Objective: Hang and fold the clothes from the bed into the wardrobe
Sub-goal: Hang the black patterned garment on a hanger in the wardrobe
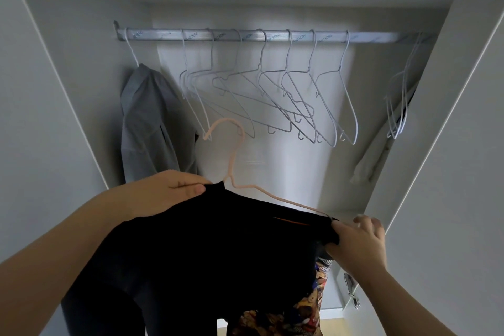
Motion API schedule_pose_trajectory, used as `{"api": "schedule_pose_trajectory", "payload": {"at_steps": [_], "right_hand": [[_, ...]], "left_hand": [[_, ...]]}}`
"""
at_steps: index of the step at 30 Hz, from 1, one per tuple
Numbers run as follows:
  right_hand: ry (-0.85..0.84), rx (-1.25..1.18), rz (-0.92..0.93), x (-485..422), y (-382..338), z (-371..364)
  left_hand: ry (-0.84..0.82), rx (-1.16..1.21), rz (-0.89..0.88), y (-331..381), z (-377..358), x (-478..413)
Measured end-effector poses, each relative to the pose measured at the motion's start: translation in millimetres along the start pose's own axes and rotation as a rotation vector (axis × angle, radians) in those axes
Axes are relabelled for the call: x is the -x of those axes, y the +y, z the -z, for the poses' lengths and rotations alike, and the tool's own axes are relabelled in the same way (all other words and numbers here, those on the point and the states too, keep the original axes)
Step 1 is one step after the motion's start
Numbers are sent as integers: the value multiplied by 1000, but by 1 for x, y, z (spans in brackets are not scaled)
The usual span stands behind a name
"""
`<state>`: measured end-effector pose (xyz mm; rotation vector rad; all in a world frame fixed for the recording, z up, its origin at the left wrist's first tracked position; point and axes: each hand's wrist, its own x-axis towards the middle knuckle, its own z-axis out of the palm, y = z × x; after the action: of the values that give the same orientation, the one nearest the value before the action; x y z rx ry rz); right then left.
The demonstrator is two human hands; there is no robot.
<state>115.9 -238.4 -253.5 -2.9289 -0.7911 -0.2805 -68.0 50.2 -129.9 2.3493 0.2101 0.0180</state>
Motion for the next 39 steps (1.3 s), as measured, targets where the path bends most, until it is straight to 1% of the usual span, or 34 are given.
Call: {"api": "schedule_pose_trajectory", "payload": {"at_steps": [3, 4, 6, 9, 11, 14, 16, 18, 21, 23, 24, 26, 27, 28, 29, 30, 32, 35, 39], "right_hand": [[61, 89, 115, -1, -1, 7], [108, 66, 154, -2, 0, 8], [204, 58, 225, -2, -3, 12], [240, -30, 332, -4, -10, 17], [200, -149, 412, -5, -14, 18], [92, -365, 450, -6, -26, 20], [97, -415, 514, -2, -39, 21], [128, -477, 589, 2, -54, 28], [216, -566, 664, 6, -69, 38], [276, -641, 633, 7, -70, 42], [309, -684, 568, 7, -68, 43], [360, -714, 339, 2, -62, 47], [337, -684, 221, -2, -58, 53], [272, -631, 139, -6, -55, 59], [191, -572, 116, -10, -54, 62], [124, -519, 133, -12, -57, 64], [81, -478, 164, -9, -66, 65], [150, -550, 116, -3, -73, 61], [134, -623, 15, -3, -61, 60]], "left_hand": [[-133, -230, 10, -3, -4, -1], [-151, -284, 7, -5, -5, -1], [-92, -313, -15, -6, -7, -3], [58, -287, -25, -3, -11, -5], [132, -295, -8, -3, -14, -3], [233, -297, -35, -1, -21, -3], [294, -266, -65, 2, -28, -5], [304, -239, -96, 3, -36, -7], [215, -155, -133, 5, -47, -7], [154, -37, -164, 7, -49, -3], [149, 18, -183, 8, -48, -1], [152, 121, -214, 12, -44, 5], [164, 156, -230, 15, -42, 6], [178, 170, -247, 18, -41, 6], [188, 161, -258, 22, -41, 5], [196, 132, -264, 26, -42, 3], [216, 28, -276, 35, -48, -2], [243, -155, -289, 43, -61, -10], [261, -351, -282, 41, -65, -16]]}}
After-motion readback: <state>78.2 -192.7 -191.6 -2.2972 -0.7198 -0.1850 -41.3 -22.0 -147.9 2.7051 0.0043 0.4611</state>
